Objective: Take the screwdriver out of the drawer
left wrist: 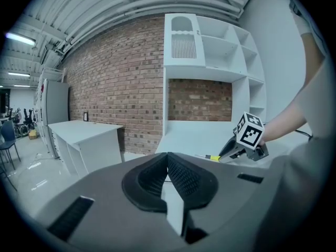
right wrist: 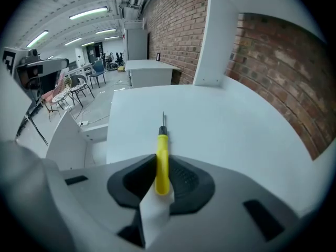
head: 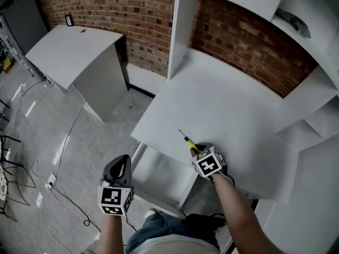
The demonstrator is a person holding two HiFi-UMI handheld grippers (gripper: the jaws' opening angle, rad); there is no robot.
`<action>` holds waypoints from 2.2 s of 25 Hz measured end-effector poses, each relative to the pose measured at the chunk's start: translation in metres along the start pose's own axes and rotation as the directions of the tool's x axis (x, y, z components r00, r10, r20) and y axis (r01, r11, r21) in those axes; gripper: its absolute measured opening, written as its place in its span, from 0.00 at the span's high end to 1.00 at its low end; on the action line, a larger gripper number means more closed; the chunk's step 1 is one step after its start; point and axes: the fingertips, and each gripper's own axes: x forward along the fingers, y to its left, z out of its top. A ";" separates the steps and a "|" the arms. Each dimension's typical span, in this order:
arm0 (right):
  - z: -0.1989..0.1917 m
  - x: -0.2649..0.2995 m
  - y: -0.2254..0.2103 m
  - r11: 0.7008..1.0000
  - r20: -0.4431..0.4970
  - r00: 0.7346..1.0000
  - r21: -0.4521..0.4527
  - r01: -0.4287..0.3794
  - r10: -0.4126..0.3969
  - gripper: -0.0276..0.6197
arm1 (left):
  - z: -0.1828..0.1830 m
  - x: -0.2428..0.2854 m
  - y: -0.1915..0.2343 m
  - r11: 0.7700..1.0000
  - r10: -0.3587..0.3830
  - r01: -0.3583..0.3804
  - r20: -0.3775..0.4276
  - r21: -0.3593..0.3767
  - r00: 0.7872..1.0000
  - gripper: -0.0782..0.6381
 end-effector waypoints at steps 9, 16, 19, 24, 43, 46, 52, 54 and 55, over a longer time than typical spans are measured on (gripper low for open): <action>0.005 -0.023 -0.002 0.996 0.071 0.996 0.064 0.058 -0.062 0.69 | 0.002 -0.017 0.000 1.000 0.000 0.000 0.020 -0.006 1.000 0.87; 0.022 -0.102 0.015 0.984 0.219 0.960 0.078 0.161 -0.175 0.79 | 0.008 -0.040 -0.018 0.998 -0.060 0.060 0.063 0.015 0.996 0.87; 0.030 -0.144 0.033 0.975 0.316 0.923 0.093 0.201 -0.220 0.93 | 0.013 -0.057 -0.026 0.995 -0.092 0.090 0.089 0.033 0.992 0.87; 0.030 -0.210 0.082 0.971 0.446 0.863 0.096 0.219 -0.239 0.94 | 0.028 -0.096 -0.043 0.987 -0.151 0.140 0.154 0.084 0.976 0.87; 0.013 -0.401 0.167 0.906 0.686 0.595 0.266 0.329 -0.418 0.94 | 0.110 -0.209 -0.087 0.975 -0.172 0.105 0.370 0.194 0.913 0.87; 0.005 -0.412 0.174 0.912 0.697 0.590 0.270 0.310 -0.407 0.94 | 0.113 -0.223 -0.094 0.977 -0.152 0.080 0.385 0.197 0.910 0.87; -0.009 -0.441 0.189 0.916 0.726 0.563 0.262 0.305 -0.395 0.94 | 0.115 -0.259 -0.099 0.986 -0.093 0.024 0.426 0.164 0.900 0.87; -0.017 -0.449 0.193 0.915 0.729 0.557 0.278 0.292 -0.399 0.94 | 0.112 -0.270 -0.104 0.987 -0.087 0.020 0.427 0.160 0.900 0.87; -0.020 -0.453 0.195 0.915 0.731 0.552 0.283 0.288 -0.400 0.94 | 0.110 -0.275 -0.106 0.987 -0.087 0.020 0.428 0.158 0.899 0.87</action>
